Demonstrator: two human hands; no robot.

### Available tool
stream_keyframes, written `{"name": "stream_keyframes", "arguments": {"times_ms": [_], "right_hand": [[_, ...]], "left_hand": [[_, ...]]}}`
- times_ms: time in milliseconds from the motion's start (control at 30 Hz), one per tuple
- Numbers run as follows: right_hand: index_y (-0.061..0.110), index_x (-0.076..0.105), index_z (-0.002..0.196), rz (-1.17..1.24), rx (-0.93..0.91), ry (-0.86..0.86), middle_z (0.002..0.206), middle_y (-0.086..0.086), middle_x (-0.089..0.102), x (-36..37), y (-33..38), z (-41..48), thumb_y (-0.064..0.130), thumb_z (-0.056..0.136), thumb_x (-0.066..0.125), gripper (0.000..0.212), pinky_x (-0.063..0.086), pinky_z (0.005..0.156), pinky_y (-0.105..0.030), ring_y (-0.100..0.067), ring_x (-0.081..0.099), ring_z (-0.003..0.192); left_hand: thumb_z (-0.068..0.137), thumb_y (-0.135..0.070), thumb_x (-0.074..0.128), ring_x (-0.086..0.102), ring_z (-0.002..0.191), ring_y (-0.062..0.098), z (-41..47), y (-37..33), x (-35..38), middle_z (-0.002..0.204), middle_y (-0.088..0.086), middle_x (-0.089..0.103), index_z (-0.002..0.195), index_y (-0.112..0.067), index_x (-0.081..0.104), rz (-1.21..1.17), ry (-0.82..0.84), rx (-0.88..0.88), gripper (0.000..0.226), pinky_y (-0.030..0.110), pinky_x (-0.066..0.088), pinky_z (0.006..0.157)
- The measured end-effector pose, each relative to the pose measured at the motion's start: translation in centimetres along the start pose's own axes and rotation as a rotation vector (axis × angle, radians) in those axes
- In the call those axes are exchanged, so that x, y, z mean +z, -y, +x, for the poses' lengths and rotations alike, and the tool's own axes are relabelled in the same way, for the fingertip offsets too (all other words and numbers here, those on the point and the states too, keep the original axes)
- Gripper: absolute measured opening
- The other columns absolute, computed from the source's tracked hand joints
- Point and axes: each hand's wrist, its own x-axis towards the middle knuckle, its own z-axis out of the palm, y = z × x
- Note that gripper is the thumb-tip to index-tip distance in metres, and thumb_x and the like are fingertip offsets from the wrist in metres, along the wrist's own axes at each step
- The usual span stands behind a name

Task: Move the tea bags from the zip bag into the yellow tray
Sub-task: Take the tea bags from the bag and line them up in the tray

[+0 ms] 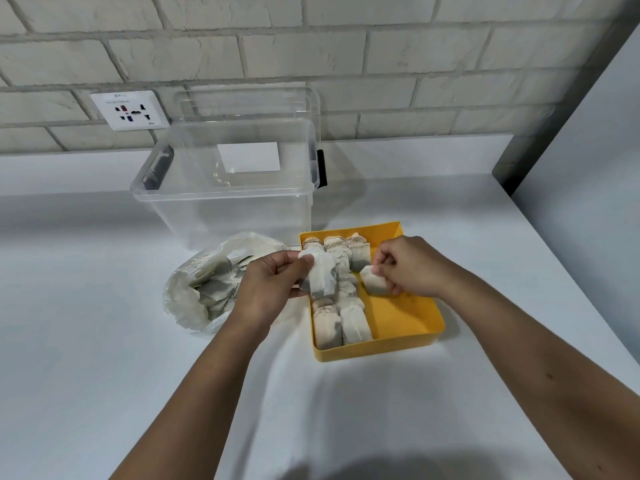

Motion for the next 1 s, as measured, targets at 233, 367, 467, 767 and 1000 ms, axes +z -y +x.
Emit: {"name": "stream_keyframes", "arguments": {"times_ms": [233,367,467,767,1000], "right_hand": [[0.003,0.068,0.088,-0.174,0.117,-0.169,0.097,-0.013,0.071,3.0,-0.4,4.8,0.003,0.092,0.055,0.013,0.055,0.076,-0.034,-0.028,0.067,0.087],[0.007,0.066,0.098,-0.200,0.150,-0.283,0.100,-0.011,0.068,3.5,-0.5,6.2,0.009,0.095,0.056,0.011,0.050,0.073,-0.032,-0.027,0.063,0.090],[0.007,0.065,0.101,-0.177,0.113,-0.275,0.103,-0.009,0.068,3.6,-0.7,6.2,0.020,0.095,0.060,0.015,0.047,0.074,-0.030,-0.026,0.063,0.093],[0.021,0.072,0.095,0.314,-0.229,-0.347,0.079,0.011,0.067,2.9,3.3,-1.1,0.036,0.084,0.073,0.019,0.045,0.059,-0.014,0.004,0.055,0.062],[0.014,0.073,0.078,0.286,-0.121,-0.291,0.061,0.003,0.068,1.0,1.1,-2.2,0.018,0.080,0.079,0.008,0.058,0.059,-0.028,-0.013,0.066,0.053]], "left_hand": [[0.093,-0.018,0.068,0.072,0.086,0.025,0.2,0.5,0.0,0.090,0.012,0.077,0.094,-0.008,0.075,0.027,-0.012,0.005,0.012,0.024,0.061,0.068],[0.092,-0.021,0.069,0.073,0.092,0.030,0.4,0.8,-0.3,0.090,0.011,0.077,0.093,-0.011,0.076,0.050,-0.010,0.003,0.012,0.029,0.061,0.072],[0.093,-0.021,0.069,0.074,0.090,0.026,0.4,0.8,-0.2,0.089,0.008,0.078,0.094,-0.012,0.076,0.046,-0.003,-0.004,0.012,0.033,0.062,0.075],[0.093,-0.018,0.067,0.072,0.078,0.016,0.4,0.1,0.9,0.086,0.007,0.077,0.098,-0.009,0.075,-0.053,0.049,-0.005,0.013,0.029,0.062,0.073],[0.089,-0.017,0.071,0.069,0.073,0.012,0.2,0.0,1.3,0.083,0.007,0.075,0.093,-0.005,0.076,-0.024,0.045,0.025,0.013,0.027,0.061,0.068]]}}
